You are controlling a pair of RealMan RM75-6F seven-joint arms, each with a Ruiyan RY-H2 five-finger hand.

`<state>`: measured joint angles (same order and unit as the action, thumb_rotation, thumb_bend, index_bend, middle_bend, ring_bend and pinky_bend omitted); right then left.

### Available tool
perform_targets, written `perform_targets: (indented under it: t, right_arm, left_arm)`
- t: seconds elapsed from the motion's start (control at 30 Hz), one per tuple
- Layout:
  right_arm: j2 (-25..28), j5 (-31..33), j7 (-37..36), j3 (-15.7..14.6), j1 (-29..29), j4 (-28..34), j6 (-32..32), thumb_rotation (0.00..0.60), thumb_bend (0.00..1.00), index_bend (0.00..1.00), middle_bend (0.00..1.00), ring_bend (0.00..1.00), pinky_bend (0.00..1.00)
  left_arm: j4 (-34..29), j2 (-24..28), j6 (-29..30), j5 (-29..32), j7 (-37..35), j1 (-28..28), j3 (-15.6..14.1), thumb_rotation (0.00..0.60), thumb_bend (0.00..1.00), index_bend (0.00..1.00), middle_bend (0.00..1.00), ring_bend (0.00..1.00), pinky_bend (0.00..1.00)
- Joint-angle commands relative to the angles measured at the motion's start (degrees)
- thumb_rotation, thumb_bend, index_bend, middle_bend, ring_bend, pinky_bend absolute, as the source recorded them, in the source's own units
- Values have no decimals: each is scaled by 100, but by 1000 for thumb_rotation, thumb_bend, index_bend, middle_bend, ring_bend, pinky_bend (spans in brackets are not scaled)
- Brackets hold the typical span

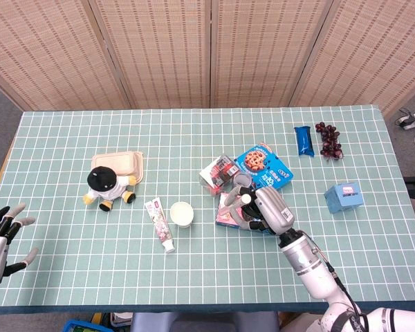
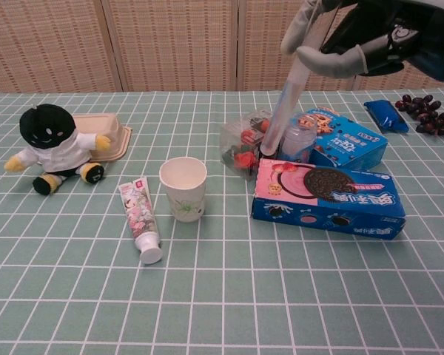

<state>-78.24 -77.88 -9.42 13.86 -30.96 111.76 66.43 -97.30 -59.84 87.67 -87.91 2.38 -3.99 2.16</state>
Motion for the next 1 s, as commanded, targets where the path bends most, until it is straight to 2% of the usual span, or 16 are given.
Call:
perform_targets:
  t: [0.03,0.17,0.3,0.4,0.6,0.9,1.0]
  right_arm:
    - [160,-115,-161,-84,7,-142,-156,600,749,736,1000,1000,1000]
    - [84,75,1043,-192,-33,-292,-81,600,749,736,1000,1000,1000]
    - [-188,162,2331,-221,-45,-435,288,600,749,736,1000,1000,1000]
    - [-340,204,2632,-208,-45,-424,421,600,749,736,1000,1000,1000]
    - [-357,299,2023,-149,-45,-273,282,600,749,736,1000,1000,1000]
    - [-147,-26,-341,-64,-12,-101,-152,600,749,736,1000,1000,1000]
    - [-89,-182,-619,-77,-4,-152,-149,600,750,736,1000,1000,1000]
  left_arm:
    - [0,1,-10,1,5,-3,-3,600,267,358,144,81,298]
    - [-5,-3,-3,-1,12,-1,-1,600,267,358,144,81,298]
    - [-7,-3,-3,-1,17,1,-4,600,267,358,144,81,298]
    - [-8,1,-1,5,6,2,0,600,267,358,144,81,298]
    - [-10,2,7,3,-7,5,3,600,267,358,144,81,298]
    - [-17,7,20,-9,-10,11,1,600,267,358,145,81,298]
    - [-20,8,21,-7,-9,11,3,600,267,358,144,81,297]
